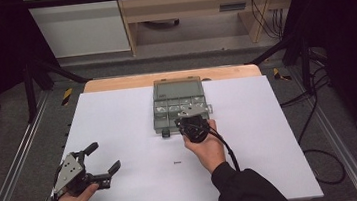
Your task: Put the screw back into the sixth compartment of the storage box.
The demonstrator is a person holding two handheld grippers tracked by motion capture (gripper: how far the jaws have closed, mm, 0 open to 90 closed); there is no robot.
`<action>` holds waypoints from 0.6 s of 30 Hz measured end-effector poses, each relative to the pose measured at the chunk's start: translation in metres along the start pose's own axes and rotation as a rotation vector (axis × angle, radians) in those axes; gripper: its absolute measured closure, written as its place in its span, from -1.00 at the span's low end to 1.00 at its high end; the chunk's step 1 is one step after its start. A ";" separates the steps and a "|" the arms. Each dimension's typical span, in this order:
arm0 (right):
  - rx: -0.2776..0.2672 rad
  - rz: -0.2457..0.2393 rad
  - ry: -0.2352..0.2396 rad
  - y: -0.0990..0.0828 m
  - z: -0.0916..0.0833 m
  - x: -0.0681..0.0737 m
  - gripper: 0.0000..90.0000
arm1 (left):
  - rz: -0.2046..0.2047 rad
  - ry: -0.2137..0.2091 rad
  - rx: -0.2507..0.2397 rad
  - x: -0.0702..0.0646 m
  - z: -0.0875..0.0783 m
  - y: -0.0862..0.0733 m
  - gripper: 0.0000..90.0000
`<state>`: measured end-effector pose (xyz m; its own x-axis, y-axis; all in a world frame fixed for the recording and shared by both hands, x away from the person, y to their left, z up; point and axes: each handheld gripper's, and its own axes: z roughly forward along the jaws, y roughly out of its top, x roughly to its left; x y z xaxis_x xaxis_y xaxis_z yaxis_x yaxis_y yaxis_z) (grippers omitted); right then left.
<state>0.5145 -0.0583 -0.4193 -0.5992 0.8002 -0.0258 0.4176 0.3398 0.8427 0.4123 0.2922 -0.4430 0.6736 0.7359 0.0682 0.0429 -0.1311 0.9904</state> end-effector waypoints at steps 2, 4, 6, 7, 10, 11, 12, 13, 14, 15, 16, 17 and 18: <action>-0.016 -0.001 -0.010 0.001 0.000 -0.002 0.95 | -0.004 0.001 -0.004 0.000 0.000 0.000 -0.96; -0.020 0.001 -0.011 0.001 0.000 -0.002 0.95 | -0.002 0.000 -0.002 0.001 0.000 0.000 -0.96; -0.037 0.004 -0.007 0.003 0.000 -0.001 0.95 | -0.004 0.000 -0.003 0.000 0.000 0.000 -0.96; -0.055 -0.006 0.007 0.005 -0.001 0.000 0.95 | 0.001 -0.001 0.001 0.000 0.000 0.000 -0.96; -0.067 -0.006 0.003 0.006 -0.002 0.000 0.95 | 0.001 0.000 -0.001 0.000 0.000 0.000 -0.96; -0.072 -0.003 -0.001 0.007 -0.002 0.000 0.95 | -0.004 0.001 -0.004 0.000 0.001 0.000 -0.96; -0.077 -0.003 -0.004 0.007 -0.001 -0.001 0.95 | -0.005 0.001 -0.005 0.000 0.001 0.000 -0.96; -0.088 0.004 -0.009 0.008 0.000 -0.003 0.95 | -0.005 0.001 -0.005 0.000 0.000 0.000 -0.96; -0.091 0.007 -0.011 0.008 0.000 -0.003 0.95 | -0.004 0.001 -0.006 0.000 0.000 0.000 -0.96; -0.094 0.015 -0.018 0.008 0.001 -0.004 0.95 | -0.001 0.001 -0.004 0.000 0.000 0.000 -0.96; -0.096 0.019 -0.018 0.008 0.002 -0.006 0.95 | -0.001 0.001 -0.004 0.000 0.000 0.000 -0.96; -0.096 0.019 -0.018 0.008 0.002 -0.006 0.95 | -0.005 0.001 -0.006 0.000 0.000 0.000 -0.96; -0.097 0.031 -0.023 0.008 0.003 -0.007 0.95 | -0.005 0.001 -0.005 0.000 0.000 0.000 -0.96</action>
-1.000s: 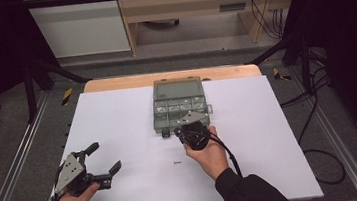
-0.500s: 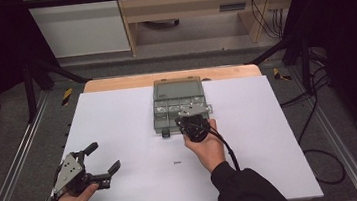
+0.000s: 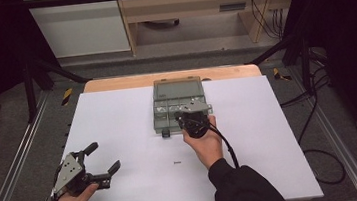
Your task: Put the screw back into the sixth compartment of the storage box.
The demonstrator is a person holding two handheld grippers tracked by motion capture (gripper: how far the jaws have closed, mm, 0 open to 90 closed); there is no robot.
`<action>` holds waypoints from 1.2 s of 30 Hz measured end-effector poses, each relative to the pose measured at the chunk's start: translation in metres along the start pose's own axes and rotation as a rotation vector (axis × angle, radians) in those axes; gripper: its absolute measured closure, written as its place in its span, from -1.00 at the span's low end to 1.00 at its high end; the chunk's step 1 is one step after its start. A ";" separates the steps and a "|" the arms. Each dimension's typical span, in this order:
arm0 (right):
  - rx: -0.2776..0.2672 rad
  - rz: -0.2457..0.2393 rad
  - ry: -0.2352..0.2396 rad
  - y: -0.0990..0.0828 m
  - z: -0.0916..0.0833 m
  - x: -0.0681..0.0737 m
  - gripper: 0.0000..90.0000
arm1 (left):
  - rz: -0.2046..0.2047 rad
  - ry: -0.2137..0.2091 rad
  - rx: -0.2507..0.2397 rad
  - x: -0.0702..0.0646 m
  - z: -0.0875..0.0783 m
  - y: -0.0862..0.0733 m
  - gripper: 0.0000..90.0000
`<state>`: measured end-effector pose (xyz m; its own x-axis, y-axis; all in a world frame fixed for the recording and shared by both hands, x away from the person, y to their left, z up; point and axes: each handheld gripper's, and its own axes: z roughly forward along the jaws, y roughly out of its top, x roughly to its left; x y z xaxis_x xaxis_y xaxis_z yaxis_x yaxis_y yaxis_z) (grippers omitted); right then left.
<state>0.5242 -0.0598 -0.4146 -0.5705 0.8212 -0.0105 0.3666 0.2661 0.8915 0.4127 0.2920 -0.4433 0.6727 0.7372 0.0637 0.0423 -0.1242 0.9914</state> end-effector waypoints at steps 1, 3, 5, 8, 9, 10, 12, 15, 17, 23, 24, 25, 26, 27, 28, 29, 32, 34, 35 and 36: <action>-0.001 0.006 -0.005 -0.001 0.002 -0.001 0.95 | 0.000 0.000 0.000 0.000 0.000 0.000 -0.96; -0.001 0.008 -0.008 -0.001 0.004 -0.002 0.95 | 0.000 -0.001 0.000 0.000 0.000 0.000 -0.96; -0.002 0.011 -0.010 -0.002 0.005 -0.002 0.95 | 0.000 -0.001 0.000 0.000 0.000 0.000 -0.96; -0.005 0.038 -0.003 -0.003 0.009 -0.002 0.95 | -0.001 -0.001 0.000 0.000 0.000 0.000 -0.96; -0.010 0.036 -0.007 -0.004 0.011 -0.001 0.95 | -0.001 -0.001 -0.001 0.000 0.000 0.000 -0.96; -0.010 0.036 -0.007 -0.004 0.011 -0.001 0.95 | -0.001 -0.001 -0.001 0.000 0.000 0.000 -0.96; -0.014 0.042 -0.004 -0.004 0.013 0.000 0.95 | -0.001 -0.001 -0.001 0.000 0.000 0.000 -0.96; -0.008 0.041 -0.010 -0.006 0.017 -0.001 0.95 | 0.002 -0.001 0.003 0.000 0.000 0.000 -0.96; -0.007 0.063 -0.013 -0.006 0.019 -0.003 0.95 | -0.001 -0.001 0.000 0.000 0.000 0.000 -0.96; 0.001 0.072 -0.018 -0.009 0.025 -0.004 0.95 | 0.000 0.000 0.002 0.000 0.001 0.000 -0.96; 0.002 0.070 -0.014 -0.010 0.027 -0.004 0.95 | 0.000 0.000 0.002 0.000 0.001 0.000 -0.96; 0.000 0.073 -0.011 -0.010 0.028 -0.004 0.95 | 0.005 0.000 0.006 0.000 0.000 0.000 -0.96; 0.002 0.076 -0.017 -0.011 0.030 -0.003 0.95 | 0.004 -0.001 0.005 0.000 0.000 0.000 -0.96; 0.002 0.076 -0.017 -0.011 0.030 -0.003 0.95 | 0.004 -0.001 0.005 0.000 0.000 0.000 -0.96; 0.003 0.080 -0.014 -0.012 0.031 -0.002 0.95 | 0.004 -0.001 0.006 0.000 0.000 0.000 -0.96; 0.005 0.071 -0.020 -0.013 0.033 -0.002 0.95 | 0.004 -0.002 0.007 0.000 0.000 0.000 -0.96; 0.013 0.067 -0.025 -0.014 0.037 -0.002 0.95 | 0.005 -0.003 0.005 0.000 0.000 0.000 -0.96; 0.019 0.067 -0.033 -0.015 0.039 -0.003 0.95 | 0.005 -0.002 0.006 0.000 0.000 0.000 -0.96; 0.021 0.067 -0.033 -0.014 0.041 -0.005 0.95 | 0.005 -0.002 0.006 0.000 0.000 0.000 -0.96; 0.016 0.069 -0.036 -0.014 0.041 -0.005 0.95 | 0.005 -0.002 0.006 0.000 0.000 0.000 -0.96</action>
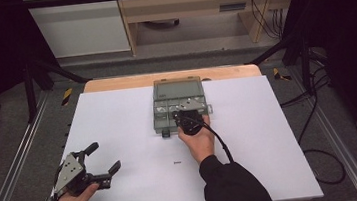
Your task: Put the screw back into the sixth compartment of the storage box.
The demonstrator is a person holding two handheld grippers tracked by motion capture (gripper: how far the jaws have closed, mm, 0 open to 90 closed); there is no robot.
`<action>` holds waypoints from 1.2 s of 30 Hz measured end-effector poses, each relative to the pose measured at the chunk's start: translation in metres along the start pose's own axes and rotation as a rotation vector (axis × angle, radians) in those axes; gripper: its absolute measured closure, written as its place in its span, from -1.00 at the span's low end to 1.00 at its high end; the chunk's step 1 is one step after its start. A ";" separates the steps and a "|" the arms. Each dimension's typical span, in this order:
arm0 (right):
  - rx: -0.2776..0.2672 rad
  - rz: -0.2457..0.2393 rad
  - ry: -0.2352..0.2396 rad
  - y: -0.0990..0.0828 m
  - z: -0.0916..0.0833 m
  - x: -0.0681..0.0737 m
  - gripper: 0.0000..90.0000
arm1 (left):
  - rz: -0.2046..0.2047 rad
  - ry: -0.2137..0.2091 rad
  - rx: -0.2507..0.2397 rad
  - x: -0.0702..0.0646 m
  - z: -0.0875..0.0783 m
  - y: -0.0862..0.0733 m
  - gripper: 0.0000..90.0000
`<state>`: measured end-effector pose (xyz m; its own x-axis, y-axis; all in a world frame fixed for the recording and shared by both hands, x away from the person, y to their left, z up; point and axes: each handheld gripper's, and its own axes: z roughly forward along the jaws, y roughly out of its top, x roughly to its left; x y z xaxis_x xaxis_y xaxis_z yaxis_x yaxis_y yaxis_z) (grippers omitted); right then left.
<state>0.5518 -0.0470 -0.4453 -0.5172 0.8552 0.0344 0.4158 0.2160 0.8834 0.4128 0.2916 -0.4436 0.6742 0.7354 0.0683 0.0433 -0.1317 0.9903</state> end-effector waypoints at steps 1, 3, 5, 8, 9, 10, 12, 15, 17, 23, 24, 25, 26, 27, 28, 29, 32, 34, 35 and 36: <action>0.000 0.000 0.000 0.000 0.000 0.000 0.95 | 0.000 0.000 0.000 0.000 0.000 0.000 -0.96; 0.000 0.006 0.001 0.000 0.000 -0.001 0.87 | 0.000 0.000 0.000 0.000 0.000 0.000 -0.96; -0.003 -0.009 -0.001 0.000 -0.001 -0.001 0.74 | 0.000 0.001 -0.001 0.000 0.000 0.000 -0.96; -0.027 -0.033 -0.003 0.003 -0.007 0.001 0.51 | -0.005 0.003 -0.005 0.000 0.000 0.000 -0.96; -0.027 -0.033 -0.003 0.003 -0.007 0.001 0.51 | -0.005 0.003 -0.005 0.000 0.000 0.000 -0.96; -0.037 -0.035 -0.007 0.005 -0.011 0.002 0.36 | -0.005 0.003 -0.005 0.000 0.000 0.000 -0.96; -0.037 -0.038 -0.011 0.006 -0.013 0.002 0.29 | -0.005 0.003 -0.005 0.000 0.000 0.000 -0.96; -0.029 -0.043 -0.014 0.007 -0.018 0.003 0.06 | -0.003 0.003 -0.004 0.000 0.000 0.000 -0.96; -0.023 -0.041 -0.013 0.007 -0.023 0.004 -0.07 | -0.003 0.004 -0.005 0.000 0.000 0.000 -0.96; -0.014 -0.046 0.000 0.006 -0.039 0.008 -0.35 | -0.002 0.006 -0.006 0.000 0.000 0.000 -0.96; -0.009 -0.048 0.004 0.005 -0.043 0.009 -0.39 | -0.002 0.005 -0.005 0.000 0.000 0.000 -0.96; -0.005 -0.048 0.009 0.004 -0.046 0.009 -0.42 | -0.003 0.005 -0.004 0.000 0.000 0.000 -0.96; 0.002 -0.050 0.014 0.002 -0.049 0.009 -0.45 | -0.003 0.004 -0.003 0.000 0.000 0.000 -0.96; 0.011 -0.052 0.018 0.000 -0.051 0.009 -0.48 | 0.002 0.004 0.001 0.000 0.000 0.000 -0.96; 0.017 -0.052 0.023 -0.001 -0.054 0.008 -0.50 | 0.002 0.003 0.001 0.000 0.000 0.000 -0.96; 0.031 -0.059 0.029 -0.005 -0.058 0.007 -0.52 | 0.003 0.003 0.001 0.000 0.000 0.000 -0.96; 0.044 -0.056 0.047 -0.008 -0.063 0.006 -0.50 | 0.002 0.004 0.001 0.000 0.000 0.000 -0.96; 0.056 -0.031 0.061 -0.012 -0.067 0.006 -0.52 | 0.002 0.005 0.001 0.000 0.000 0.000 -0.96; 0.052 -0.045 0.064 -0.014 -0.068 0.005 -0.53 | 0.003 0.005 0.001 0.000 0.000 0.000 -0.96; 0.058 -0.046 0.064 -0.015 -0.069 0.006 -0.54 | 0.003 0.005 0.001 0.000 0.000 0.000 -0.96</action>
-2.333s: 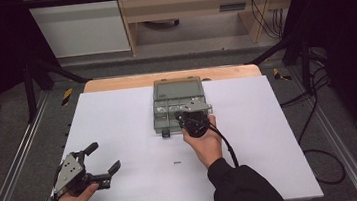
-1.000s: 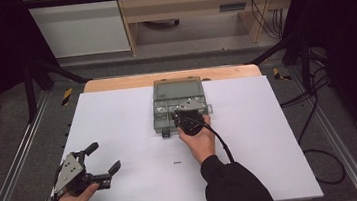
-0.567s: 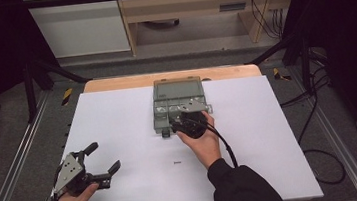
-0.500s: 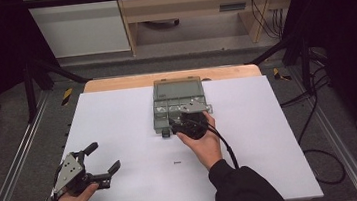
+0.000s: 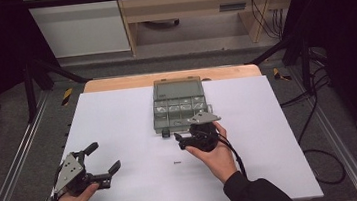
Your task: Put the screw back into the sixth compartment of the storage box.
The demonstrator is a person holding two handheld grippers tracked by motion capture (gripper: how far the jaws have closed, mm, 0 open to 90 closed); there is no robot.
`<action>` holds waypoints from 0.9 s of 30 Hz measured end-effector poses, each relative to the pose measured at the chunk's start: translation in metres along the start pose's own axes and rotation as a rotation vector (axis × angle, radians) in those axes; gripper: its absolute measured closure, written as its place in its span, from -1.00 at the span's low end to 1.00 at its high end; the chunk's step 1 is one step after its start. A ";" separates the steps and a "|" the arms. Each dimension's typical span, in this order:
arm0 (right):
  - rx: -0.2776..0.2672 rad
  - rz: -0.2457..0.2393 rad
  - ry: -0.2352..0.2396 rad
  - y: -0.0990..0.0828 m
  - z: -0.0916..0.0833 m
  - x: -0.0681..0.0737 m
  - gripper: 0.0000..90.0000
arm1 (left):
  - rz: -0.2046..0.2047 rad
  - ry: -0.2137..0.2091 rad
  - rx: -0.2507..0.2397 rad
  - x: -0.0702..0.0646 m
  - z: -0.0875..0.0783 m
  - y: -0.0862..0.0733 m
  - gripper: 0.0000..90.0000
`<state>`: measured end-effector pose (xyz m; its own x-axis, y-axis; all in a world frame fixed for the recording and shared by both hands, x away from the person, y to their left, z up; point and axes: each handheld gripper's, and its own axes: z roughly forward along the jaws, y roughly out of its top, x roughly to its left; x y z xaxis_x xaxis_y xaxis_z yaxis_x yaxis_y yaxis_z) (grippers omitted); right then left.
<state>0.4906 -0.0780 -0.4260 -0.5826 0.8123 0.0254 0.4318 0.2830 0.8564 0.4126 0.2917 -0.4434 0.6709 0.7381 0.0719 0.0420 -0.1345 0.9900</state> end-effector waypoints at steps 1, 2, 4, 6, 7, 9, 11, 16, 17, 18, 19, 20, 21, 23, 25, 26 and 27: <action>0.009 0.002 0.001 -0.001 -0.001 0.001 -0.55 | 0.000 0.000 0.000 0.000 0.000 0.000 -0.96; 0.032 -0.010 0.010 -0.005 -0.003 0.002 -0.60 | -0.001 0.000 0.000 0.000 0.000 0.000 -0.96; 0.040 -0.020 0.015 -0.006 -0.003 0.002 -0.62 | -0.001 0.000 0.000 0.000 0.000 0.000 -0.96; 0.080 -0.038 0.030 -0.009 -0.004 0.004 -0.65 | 0.000 0.000 0.000 0.000 0.000 0.000 -0.96; 0.093 -0.054 0.035 -0.011 -0.005 0.005 -0.67 | 0.001 -0.001 0.001 0.000 0.000 0.000 -0.96; 0.128 -0.069 0.050 -0.014 -0.005 0.007 -0.72 | 0.001 -0.001 0.000 0.000 0.000 0.000 -0.96; 0.162 -0.074 0.071 -0.016 -0.005 0.008 -0.77 | 0.001 -0.001 0.001 0.000 0.000 0.000 -0.96; 0.227 -0.088 0.118 -0.019 -0.006 0.015 -0.83 | 0.003 -0.002 0.002 0.000 0.000 0.000 -0.96; 0.237 -0.105 0.138 -0.020 -0.005 0.016 -0.83 | 0.002 -0.002 0.002 0.000 0.000 0.000 -0.96; 0.247 -0.112 0.151 -0.021 -0.004 0.017 -0.83 | 0.002 -0.002 0.002 0.000 0.000 0.000 -0.96; 0.268 -0.127 0.166 -0.021 -0.003 0.020 -0.83 | 0.002 -0.002 0.001 0.000 0.000 0.000 -0.96; 0.287 -0.127 0.167 -0.022 -0.002 0.023 -0.83 | 0.002 -0.002 0.002 0.000 0.000 0.000 -0.96; 0.297 -0.146 0.175 -0.023 -0.001 0.024 -0.81 | 0.002 -0.002 0.001 0.000 0.000 0.000 -0.96; 0.334 -0.170 0.190 -0.025 0.001 0.028 -0.78 | 0.003 -0.002 0.002 0.000 0.000 0.000 -0.96; 0.354 -0.181 0.201 -0.026 0.004 0.032 -0.78 | 0.004 -0.003 0.003 0.000 0.000 0.000 -0.96; 0.365 -0.199 0.208 -0.026 0.004 0.032 -0.77 | 0.004 -0.003 0.003 0.000 0.000 0.000 -0.96; 0.382 -0.210 0.218 -0.027 0.006 0.034 -0.76 | 0.004 -0.003 0.002 0.000 0.000 0.000 -0.96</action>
<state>0.4631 -0.0545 -0.4512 -0.7972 0.6035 0.0140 0.4872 0.6296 0.6053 0.4125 0.2915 -0.4431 0.6730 0.7358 0.0752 0.0409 -0.1385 0.9895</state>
